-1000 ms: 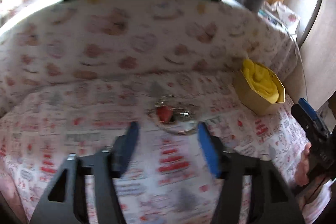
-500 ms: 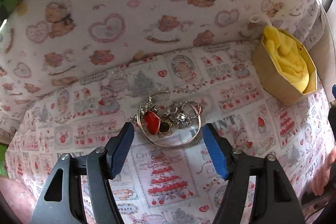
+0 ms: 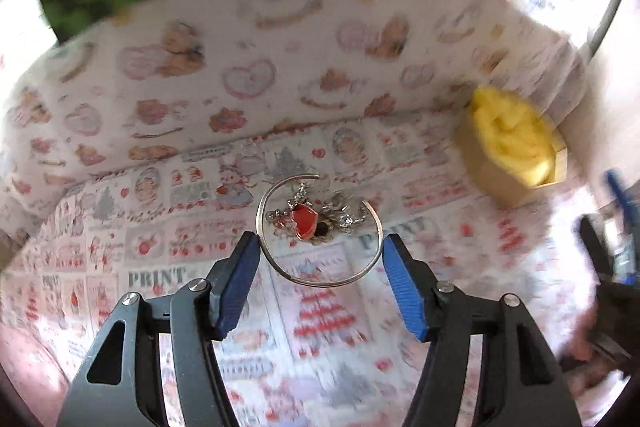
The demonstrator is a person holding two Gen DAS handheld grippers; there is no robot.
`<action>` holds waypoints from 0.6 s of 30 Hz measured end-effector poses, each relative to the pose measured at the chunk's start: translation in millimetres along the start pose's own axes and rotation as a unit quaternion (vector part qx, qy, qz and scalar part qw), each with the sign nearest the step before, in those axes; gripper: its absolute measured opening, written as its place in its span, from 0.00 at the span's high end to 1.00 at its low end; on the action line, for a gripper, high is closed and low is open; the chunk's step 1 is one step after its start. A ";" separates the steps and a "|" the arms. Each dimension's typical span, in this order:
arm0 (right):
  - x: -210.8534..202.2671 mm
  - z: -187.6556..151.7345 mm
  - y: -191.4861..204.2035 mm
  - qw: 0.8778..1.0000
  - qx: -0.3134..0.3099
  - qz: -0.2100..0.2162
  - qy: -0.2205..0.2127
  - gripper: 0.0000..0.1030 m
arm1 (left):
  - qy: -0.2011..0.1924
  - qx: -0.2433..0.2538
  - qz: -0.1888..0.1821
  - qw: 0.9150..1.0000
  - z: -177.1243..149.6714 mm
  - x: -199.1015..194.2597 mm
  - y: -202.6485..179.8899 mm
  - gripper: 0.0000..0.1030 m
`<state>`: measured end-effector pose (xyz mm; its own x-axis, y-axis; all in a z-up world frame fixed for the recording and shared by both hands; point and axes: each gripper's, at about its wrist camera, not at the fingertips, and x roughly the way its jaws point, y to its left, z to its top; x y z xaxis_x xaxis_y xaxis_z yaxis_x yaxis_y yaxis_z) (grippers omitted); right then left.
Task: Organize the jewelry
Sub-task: 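Lower the left tool onto the silver bangle, close and lift it, then grasp the red heart pendant keychain with the right tool while the left holds the bangle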
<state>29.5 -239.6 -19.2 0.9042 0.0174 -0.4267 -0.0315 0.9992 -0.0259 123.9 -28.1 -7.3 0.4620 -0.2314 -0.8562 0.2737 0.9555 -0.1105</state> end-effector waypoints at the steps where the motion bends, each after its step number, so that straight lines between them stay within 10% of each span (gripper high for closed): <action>1: 0.1 -0.4 -0.1 1.000 0.002 0.004 0.002 0.00 | -0.015 -0.010 -0.016 1.000 -4.1 -9.1 4.9 0.40; 6: 0.8 -0.4 3.6 0.999 0.003 0.042 0.023 0.00 | -0.123 -0.066 -0.072 0.988 -33.5 -54.5 42.6 0.40; 11: -0.8 3.7 4.5 0.985 0.026 0.155 0.071 0.00 | -0.128 -0.095 0.003 0.987 -27.4 -55.4 73.7 0.40; 18: 13.6 19.1 52.1 0.977 -0.037 0.175 0.115 0.18 | -0.124 -0.112 0.044 0.985 -36.8 -25.6 98.4 0.40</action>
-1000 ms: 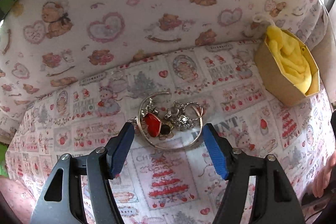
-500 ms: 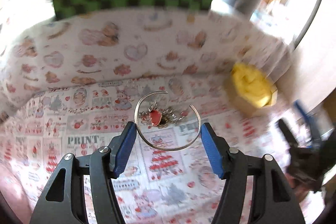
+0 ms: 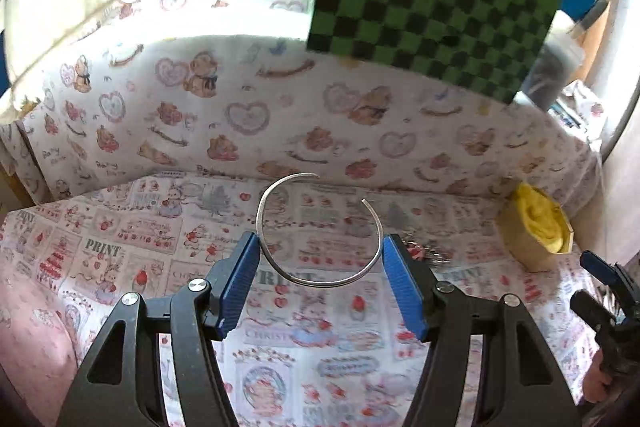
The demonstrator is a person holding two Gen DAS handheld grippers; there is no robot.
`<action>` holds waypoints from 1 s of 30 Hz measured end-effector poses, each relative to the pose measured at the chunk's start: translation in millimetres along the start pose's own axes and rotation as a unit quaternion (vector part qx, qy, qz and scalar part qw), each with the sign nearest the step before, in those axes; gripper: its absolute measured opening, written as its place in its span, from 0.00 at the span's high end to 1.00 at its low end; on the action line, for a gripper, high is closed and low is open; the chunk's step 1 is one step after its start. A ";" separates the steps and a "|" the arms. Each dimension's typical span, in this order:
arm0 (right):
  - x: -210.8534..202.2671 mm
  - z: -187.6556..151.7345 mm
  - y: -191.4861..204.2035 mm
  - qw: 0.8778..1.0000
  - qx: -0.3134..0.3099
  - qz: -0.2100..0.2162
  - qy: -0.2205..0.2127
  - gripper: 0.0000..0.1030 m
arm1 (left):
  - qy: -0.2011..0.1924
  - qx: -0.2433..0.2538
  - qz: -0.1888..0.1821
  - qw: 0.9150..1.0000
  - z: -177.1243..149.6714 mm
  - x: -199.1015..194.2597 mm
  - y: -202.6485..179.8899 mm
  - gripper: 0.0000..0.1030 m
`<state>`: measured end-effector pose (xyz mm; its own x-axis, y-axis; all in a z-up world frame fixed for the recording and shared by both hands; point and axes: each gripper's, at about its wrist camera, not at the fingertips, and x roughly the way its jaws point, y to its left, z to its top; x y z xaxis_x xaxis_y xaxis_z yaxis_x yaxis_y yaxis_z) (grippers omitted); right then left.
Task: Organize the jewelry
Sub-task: 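Grasp the red heart pendant keychain with the right tool while the left holds the bangle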
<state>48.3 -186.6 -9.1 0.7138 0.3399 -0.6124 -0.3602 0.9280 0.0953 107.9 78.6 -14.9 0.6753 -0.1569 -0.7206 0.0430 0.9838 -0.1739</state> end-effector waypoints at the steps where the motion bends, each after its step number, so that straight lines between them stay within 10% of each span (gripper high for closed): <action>1: 8.1 4.2 6.1 1.000 -0.011 0.018 0.017 0.20 | 0.013 -0.006 0.010 1.000 -3.4 4.2 5.4 0.40; 15: 118.0 47.4 52.7 0.991 0.007 0.052 0.125 0.87 | 0.006 -0.028 0.026 0.999 -0.2 -1.7 27.0 0.40; 30: 147.5 55.9 69.6 0.989 -0.010 -0.013 0.146 0.89 | 0.010 -0.030 0.045 0.999 2.5 3.4 33.9 0.40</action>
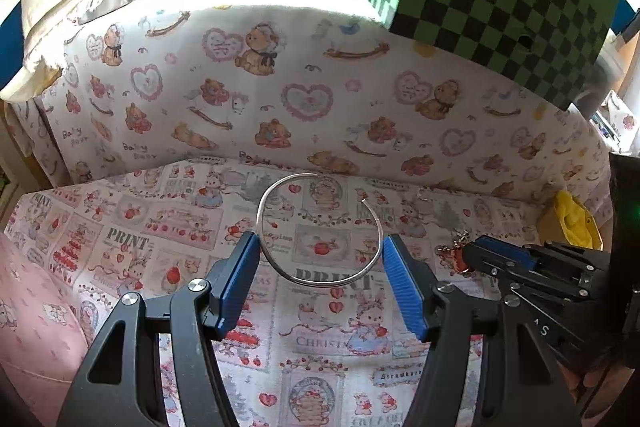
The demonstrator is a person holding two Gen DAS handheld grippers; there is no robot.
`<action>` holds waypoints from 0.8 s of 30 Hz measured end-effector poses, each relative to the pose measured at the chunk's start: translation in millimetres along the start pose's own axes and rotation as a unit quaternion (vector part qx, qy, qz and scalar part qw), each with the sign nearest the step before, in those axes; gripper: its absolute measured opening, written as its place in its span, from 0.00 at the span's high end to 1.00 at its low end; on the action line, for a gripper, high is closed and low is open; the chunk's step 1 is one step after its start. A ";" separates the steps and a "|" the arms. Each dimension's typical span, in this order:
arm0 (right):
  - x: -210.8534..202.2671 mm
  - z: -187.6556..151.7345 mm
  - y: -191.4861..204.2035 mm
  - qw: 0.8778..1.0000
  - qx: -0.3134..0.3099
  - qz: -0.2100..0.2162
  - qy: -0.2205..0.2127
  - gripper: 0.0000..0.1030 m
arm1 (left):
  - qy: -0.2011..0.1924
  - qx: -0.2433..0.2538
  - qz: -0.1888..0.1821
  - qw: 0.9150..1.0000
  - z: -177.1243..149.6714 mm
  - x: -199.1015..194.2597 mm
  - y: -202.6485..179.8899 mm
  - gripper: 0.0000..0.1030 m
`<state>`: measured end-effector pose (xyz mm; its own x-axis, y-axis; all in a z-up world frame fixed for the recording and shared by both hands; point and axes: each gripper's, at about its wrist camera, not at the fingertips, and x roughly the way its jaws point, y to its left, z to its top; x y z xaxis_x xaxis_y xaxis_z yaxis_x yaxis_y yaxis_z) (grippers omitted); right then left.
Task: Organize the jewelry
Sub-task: 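Grasp the red heart pendant keychain with the right tool while the left holds the bangle, then carry bangle and pendant into the gold box and open both tools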
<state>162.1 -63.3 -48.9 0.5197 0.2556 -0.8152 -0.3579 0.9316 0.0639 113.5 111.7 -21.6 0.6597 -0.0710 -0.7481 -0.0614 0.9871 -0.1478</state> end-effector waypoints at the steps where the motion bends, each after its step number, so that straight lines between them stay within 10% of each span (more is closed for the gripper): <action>1: 7.1 1.2 3.3 1.000 -0.002 -0.004 0.005 0.89 | 0.001 -0.001 0.001 1.000 0.3 0.2 0.6 0.40; 17: -58.5 -29.8 -14.3 0.996 0.024 0.044 -0.072 0.98 | -0.012 0.001 0.019 1.000 3.2 -5.2 0.7 0.40; 24: -104.0 -59.9 -65.5 0.989 0.045 -0.001 -0.138 0.98 | -0.046 0.008 -0.019 0.999 -1.7 -45.1 -27.3 0.40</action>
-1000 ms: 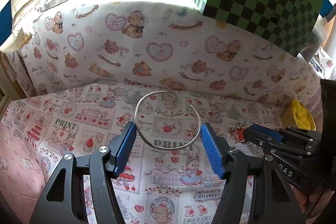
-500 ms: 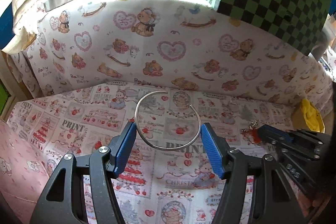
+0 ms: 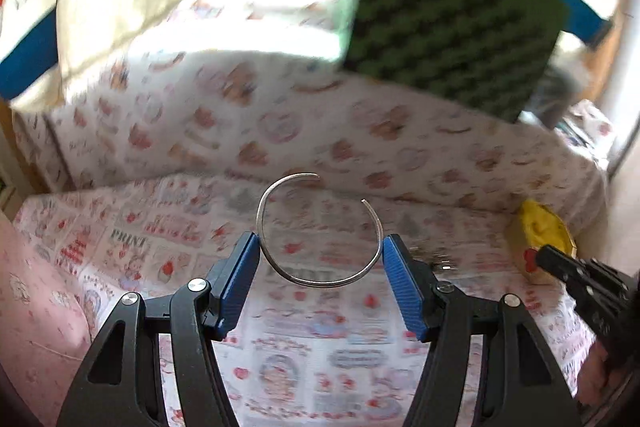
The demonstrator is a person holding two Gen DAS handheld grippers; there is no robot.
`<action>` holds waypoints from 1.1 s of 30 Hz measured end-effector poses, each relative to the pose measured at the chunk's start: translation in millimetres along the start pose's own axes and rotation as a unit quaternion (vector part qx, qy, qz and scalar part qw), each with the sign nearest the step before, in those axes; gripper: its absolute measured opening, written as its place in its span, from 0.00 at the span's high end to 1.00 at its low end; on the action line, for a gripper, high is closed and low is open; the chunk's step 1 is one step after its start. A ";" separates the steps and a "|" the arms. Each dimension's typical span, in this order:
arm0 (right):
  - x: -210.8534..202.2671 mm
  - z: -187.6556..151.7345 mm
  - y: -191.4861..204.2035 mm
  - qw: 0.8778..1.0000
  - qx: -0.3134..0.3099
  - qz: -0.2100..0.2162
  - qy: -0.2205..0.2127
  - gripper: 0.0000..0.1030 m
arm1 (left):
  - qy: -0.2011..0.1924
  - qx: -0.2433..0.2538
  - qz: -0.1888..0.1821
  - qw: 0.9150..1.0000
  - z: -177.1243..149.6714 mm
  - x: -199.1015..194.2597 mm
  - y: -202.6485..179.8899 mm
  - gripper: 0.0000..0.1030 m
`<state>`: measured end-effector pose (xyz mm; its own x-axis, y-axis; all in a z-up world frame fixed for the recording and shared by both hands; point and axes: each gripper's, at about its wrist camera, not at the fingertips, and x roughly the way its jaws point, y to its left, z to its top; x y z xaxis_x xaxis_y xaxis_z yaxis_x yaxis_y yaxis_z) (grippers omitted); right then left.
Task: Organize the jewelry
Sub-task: 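Carry bangle and pendant into the gold box and open both tools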
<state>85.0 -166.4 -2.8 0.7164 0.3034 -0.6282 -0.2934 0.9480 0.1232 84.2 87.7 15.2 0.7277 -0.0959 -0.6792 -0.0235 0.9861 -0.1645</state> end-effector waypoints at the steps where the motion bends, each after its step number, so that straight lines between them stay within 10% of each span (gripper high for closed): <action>1: -7.8 -1.0 -11.2 1.000 0.009 -0.002 -0.007 0.98 | -0.009 0.007 0.003 1.000 -0.9 -4.7 -5.5 0.40; 10: -59.3 11.7 -85.3 0.992 0.103 0.009 -0.072 0.98 | -0.050 0.047 0.001 0.998 -6.6 -36.9 -50.2 0.40; 16: -61.8 11.4 -133.0 0.982 0.168 0.012 -0.086 0.98 | -0.070 0.093 -0.059 0.991 23.5 -62.6 -127.1 0.40; 20: -55.4 3.5 -175.9 0.965 0.245 0.052 -0.080 0.98 | -0.080 0.129 -0.035 0.988 40.2 -45.5 -189.7 0.40; 33: -30.4 -10.5 -217.4 0.937 0.333 0.091 -0.049 0.88 | 0.015 0.134 -0.069 0.989 27.3 46.6 -266.5 0.40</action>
<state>120.4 -382.7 -18.6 0.7568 0.4418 -0.4817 0.0213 0.7199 0.6938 143.1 -175.9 46.9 0.6902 -0.2320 -0.6854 0.2593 0.9636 -0.0651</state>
